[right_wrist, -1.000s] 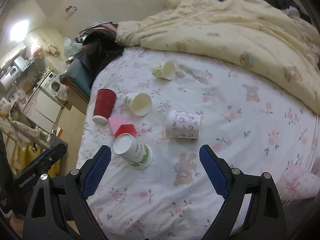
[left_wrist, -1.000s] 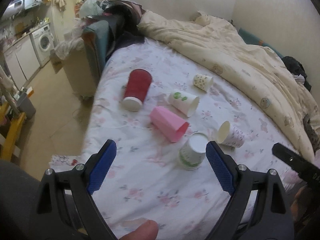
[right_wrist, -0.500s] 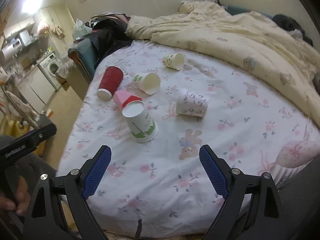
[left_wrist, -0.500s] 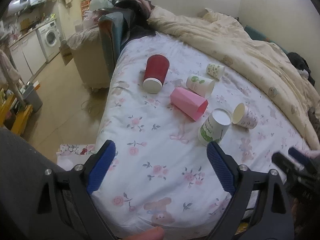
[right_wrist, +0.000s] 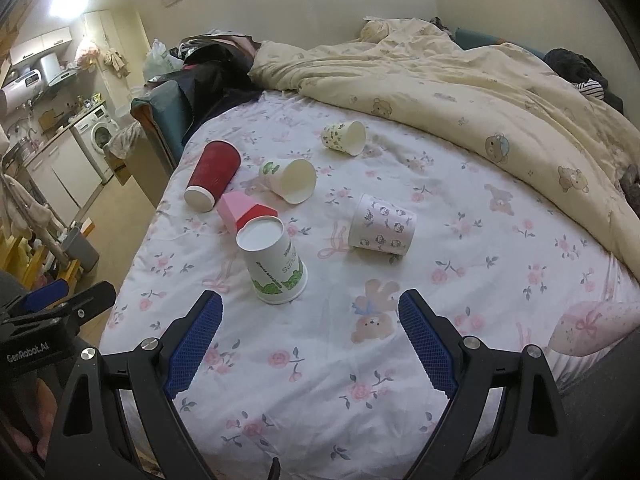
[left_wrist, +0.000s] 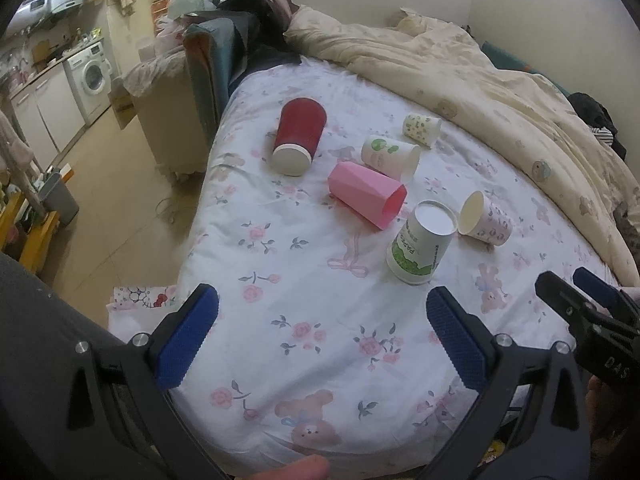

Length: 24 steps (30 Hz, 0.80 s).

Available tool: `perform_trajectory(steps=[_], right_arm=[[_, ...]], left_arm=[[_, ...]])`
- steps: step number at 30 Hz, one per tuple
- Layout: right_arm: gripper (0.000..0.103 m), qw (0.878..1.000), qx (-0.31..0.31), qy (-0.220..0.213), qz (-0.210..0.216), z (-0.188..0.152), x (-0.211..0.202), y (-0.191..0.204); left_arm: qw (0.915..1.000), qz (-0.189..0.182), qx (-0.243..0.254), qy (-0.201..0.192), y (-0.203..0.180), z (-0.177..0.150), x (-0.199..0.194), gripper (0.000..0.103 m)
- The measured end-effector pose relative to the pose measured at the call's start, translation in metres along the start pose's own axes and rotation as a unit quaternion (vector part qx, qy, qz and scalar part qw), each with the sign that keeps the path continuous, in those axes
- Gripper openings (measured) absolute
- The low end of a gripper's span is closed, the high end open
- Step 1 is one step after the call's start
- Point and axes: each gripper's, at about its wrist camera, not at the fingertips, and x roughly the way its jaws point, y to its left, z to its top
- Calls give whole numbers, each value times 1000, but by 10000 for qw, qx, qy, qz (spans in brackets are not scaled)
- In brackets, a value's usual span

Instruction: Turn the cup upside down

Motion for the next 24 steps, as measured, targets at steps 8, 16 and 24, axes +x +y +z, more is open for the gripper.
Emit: perform_trajectory(steps=[8,16,24], right_arm=[[92,10000,45,31,-21,1,1,-1],[92,10000,40,29,-16,1,1,-2],[92,10000,39,44,-16,1,2,-3]], left_arm=[[10000,-29,-26,46,-1,0,1,103],[9999,-32,-71,66,1,-1,2,103],[9999,-38,-70,79,2,0,3,103]])
